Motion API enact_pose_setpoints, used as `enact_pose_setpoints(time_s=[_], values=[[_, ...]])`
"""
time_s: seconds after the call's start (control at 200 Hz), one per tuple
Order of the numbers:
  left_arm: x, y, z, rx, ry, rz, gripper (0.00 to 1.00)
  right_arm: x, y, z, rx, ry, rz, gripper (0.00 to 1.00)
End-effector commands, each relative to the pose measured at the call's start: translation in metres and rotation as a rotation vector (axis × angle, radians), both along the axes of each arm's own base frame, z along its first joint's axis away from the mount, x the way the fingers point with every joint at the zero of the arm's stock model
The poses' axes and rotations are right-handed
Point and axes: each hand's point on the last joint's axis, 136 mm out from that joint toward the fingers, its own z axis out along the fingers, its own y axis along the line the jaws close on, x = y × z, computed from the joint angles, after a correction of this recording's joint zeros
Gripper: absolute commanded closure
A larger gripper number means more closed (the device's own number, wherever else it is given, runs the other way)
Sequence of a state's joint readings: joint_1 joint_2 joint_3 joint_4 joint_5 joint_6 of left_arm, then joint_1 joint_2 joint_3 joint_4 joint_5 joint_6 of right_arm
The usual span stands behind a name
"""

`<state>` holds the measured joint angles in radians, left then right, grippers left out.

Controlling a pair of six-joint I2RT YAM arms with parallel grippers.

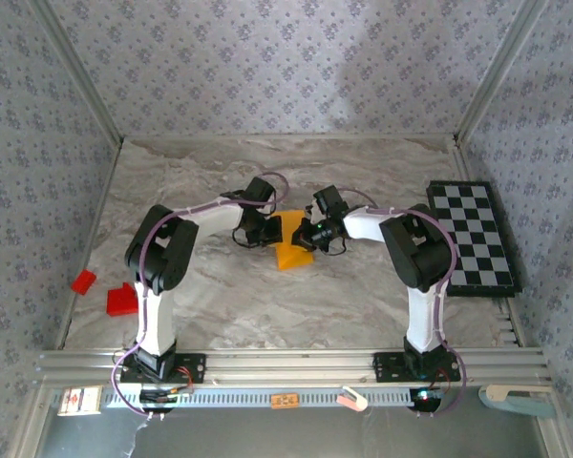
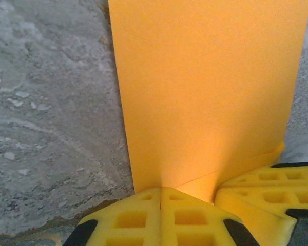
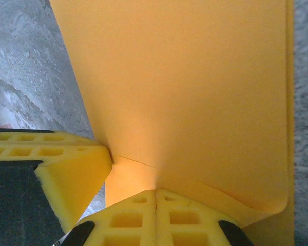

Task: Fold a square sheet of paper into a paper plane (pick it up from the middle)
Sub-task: Fold the triangle a second time at the center of the table.

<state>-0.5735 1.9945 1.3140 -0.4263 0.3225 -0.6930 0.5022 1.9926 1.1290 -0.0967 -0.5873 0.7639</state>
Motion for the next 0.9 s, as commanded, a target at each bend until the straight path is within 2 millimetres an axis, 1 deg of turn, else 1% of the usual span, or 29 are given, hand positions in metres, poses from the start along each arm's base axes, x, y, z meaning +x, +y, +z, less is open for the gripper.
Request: enact_pose_setpoints(time_s=[0.0,0.06,0.13,0.225,0.33,0.42,0.515,0.625,0.9], values=[[0.000,-0.010,0.043,-0.110,-0.038,0.006,0.95,-0.025,-0.028,-0.051,-0.171,0.128,-0.056,1.00],[-0.004,-0.012,0.054,-0.154,-0.040,0.019,0.93,-0.026,-0.031,-0.054,-0.186,0.134,-0.058,1.00],[-0.011,-0.015,0.059,-0.204,-0.029,0.037,0.91,-0.027,-0.033,-0.056,-0.200,0.143,-0.061,1.00],[-0.025,-0.020,0.059,-0.270,-0.004,0.043,0.90,-0.029,-0.036,-0.061,-0.217,0.160,-0.066,1.00],[-0.037,-0.025,0.056,-0.295,0.018,0.030,0.88,-0.030,-0.038,-0.064,-0.223,0.173,-0.069,1.00],[-0.044,-0.029,0.049,-0.296,0.036,0.020,0.87,-0.031,-0.038,-0.065,-0.227,0.177,-0.070,1.00],[-0.046,-0.032,0.041,-0.289,0.047,0.014,0.86,-0.031,-0.038,-0.066,-0.229,0.180,-0.068,1.00],[-0.051,-0.032,0.028,-0.271,0.074,0.006,0.86,-0.032,-0.038,-0.066,-0.232,0.187,-0.067,1.00],[-0.062,-0.027,0.002,-0.223,0.113,-0.027,0.91,-0.033,-0.039,-0.069,-0.235,0.196,-0.065,1.00]])
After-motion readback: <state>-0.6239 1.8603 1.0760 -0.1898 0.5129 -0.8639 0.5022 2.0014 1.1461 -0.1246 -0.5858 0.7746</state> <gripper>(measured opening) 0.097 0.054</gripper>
